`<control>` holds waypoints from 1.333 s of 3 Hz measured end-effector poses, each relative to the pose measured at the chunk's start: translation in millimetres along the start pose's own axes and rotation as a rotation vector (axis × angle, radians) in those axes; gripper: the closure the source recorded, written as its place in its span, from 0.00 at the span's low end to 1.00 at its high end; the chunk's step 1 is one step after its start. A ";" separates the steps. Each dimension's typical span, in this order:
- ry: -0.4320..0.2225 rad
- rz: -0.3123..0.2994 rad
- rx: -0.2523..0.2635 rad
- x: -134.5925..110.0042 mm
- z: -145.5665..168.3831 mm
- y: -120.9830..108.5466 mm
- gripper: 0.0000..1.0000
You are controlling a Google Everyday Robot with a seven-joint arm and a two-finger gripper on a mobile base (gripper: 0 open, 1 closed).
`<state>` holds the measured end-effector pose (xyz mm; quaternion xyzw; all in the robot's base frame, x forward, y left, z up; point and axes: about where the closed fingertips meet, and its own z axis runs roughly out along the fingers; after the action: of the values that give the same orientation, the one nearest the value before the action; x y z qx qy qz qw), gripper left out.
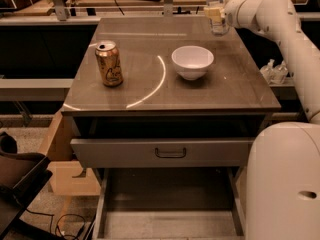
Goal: Knock blue plastic bottle over
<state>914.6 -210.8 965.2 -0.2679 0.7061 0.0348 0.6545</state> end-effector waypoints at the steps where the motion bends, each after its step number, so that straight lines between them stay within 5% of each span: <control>1: 0.062 -0.111 -0.007 -7.7 -15.2 -5.9 1.00; 4: 0.292 -0.487 -0.078 -24.3 -35.5 8.8 1.00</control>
Offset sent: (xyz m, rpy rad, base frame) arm -0.0313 -0.0155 0.0344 -0.4480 0.0347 0.0245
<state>878.7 -209.4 990.4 -0.4569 0.7060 -0.1350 0.5240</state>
